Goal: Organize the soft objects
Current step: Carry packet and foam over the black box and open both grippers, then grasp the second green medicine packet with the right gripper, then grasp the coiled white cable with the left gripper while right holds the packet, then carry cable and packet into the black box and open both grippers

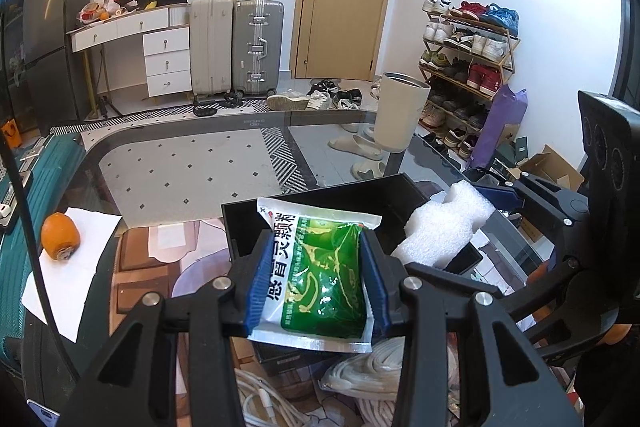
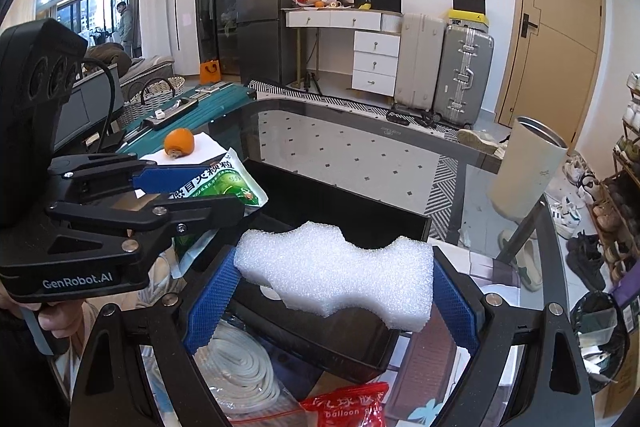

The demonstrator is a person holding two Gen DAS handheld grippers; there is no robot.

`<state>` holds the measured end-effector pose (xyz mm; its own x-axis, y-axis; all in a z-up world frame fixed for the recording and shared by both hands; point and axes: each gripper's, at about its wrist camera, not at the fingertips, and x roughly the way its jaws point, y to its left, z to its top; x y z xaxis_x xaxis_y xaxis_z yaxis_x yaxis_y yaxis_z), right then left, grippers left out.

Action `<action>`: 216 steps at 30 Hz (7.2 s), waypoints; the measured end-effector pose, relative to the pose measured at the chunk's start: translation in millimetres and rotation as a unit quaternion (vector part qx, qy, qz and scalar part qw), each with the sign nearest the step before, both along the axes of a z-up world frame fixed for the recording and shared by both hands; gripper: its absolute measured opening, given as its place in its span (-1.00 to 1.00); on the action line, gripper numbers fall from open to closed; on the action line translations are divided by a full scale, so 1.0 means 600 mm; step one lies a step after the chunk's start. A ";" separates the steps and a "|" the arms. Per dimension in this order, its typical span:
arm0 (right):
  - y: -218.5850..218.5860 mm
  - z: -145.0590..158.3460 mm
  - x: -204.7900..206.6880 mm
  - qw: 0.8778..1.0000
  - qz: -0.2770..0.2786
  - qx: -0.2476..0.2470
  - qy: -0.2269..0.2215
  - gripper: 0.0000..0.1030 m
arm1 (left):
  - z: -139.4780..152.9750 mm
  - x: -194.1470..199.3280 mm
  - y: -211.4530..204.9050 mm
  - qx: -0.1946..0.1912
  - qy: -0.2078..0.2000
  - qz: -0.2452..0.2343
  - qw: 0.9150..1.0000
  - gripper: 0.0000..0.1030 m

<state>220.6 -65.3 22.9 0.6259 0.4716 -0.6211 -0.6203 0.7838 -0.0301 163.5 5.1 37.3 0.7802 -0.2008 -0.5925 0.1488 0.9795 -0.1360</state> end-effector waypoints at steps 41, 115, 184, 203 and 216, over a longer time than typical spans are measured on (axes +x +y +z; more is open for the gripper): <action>-0.114 -0.007 -0.136 0.996 -0.092 0.019 0.005 0.98 | -0.009 -0.127 0.008 0.023 -0.019 0.038 0.999 1.00; -0.091 -0.134 -0.186 0.989 -0.075 -0.054 0.118 0.49 | -0.078 -0.159 0.019 0.051 0.043 0.034 0.997 1.00; -0.112 -0.044 -0.247 0.999 -0.027 -0.019 0.035 -0.35 | -0.117 -0.135 0.030 0.026 0.111 0.023 0.993 -0.51; -0.096 -0.002 -0.234 0.998 -0.035 0.040 -0.014 -0.35 | 0.001 -0.190 0.022 0.035 -0.020 -0.003 0.999 -0.50; -0.060 0.030 -0.174 0.997 -0.042 0.053 -0.030 -0.35 | 0.035 -0.151 0.009 0.034 -0.047 -0.018 0.998 -0.50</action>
